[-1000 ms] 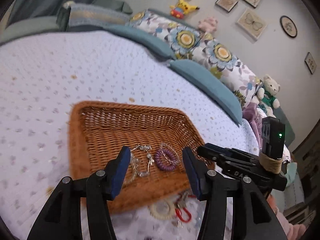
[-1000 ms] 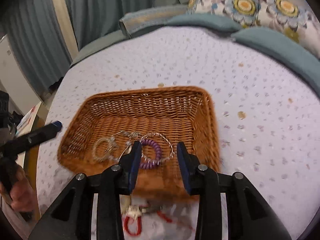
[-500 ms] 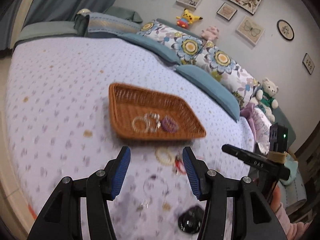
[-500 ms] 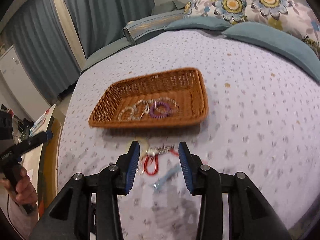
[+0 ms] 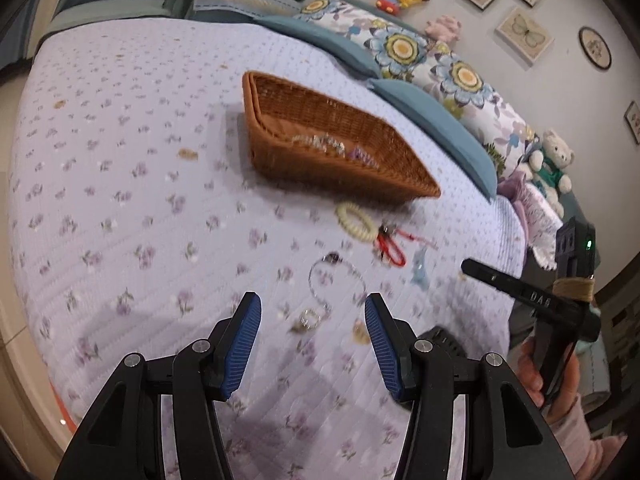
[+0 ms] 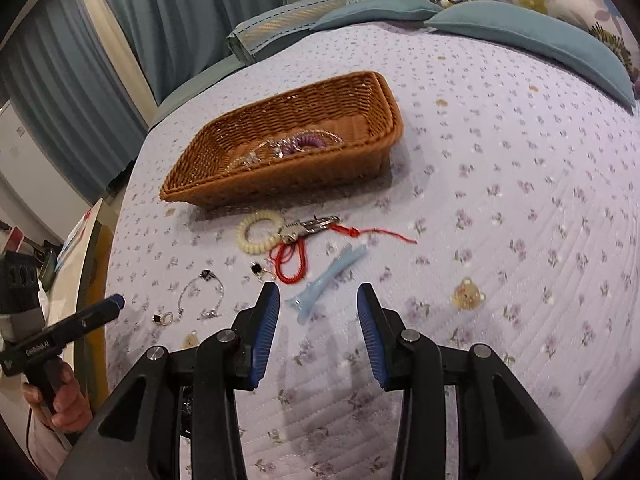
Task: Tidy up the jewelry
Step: 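Move both open tools back toward the jewelry beside the basket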
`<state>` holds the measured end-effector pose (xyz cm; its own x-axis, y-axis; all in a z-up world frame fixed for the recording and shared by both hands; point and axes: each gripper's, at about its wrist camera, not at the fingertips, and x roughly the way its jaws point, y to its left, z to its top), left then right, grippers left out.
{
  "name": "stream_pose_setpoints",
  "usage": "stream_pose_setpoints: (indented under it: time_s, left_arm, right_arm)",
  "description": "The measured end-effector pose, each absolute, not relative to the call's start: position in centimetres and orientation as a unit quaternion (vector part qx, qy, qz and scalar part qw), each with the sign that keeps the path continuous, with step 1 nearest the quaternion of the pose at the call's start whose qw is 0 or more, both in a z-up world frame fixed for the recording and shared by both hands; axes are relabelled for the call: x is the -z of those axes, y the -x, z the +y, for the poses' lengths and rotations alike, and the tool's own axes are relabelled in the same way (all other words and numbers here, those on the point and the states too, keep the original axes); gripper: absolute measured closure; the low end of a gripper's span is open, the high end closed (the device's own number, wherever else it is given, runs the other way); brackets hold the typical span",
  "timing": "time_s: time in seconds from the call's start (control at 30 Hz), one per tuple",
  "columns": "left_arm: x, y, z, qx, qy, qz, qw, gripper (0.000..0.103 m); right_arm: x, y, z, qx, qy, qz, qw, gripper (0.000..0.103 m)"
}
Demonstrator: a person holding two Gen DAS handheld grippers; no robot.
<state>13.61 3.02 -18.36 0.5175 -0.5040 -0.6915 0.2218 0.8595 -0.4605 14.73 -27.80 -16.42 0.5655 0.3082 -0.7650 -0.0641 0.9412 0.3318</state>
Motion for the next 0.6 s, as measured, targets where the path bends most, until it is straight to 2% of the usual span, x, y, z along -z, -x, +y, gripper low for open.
stream_pose_setpoints:
  time_s: [0.3, 0.6]
  left_arm:
    - [20.9, -13.4, 1.5, 0.223, 0.12, 0.469, 0.846, 0.047]
    - [21.0, -13.1, 1.2, 0.241, 0.074, 0.463, 0.85, 0.047]
  right_arm:
    - [18.6, -15.5, -27.1, -0.097, -0.164, 0.477, 0.858, 0.06]
    - [20.6, -18.9, -25.1, -0.066, -0.172, 0.499, 0.847, 0.06]
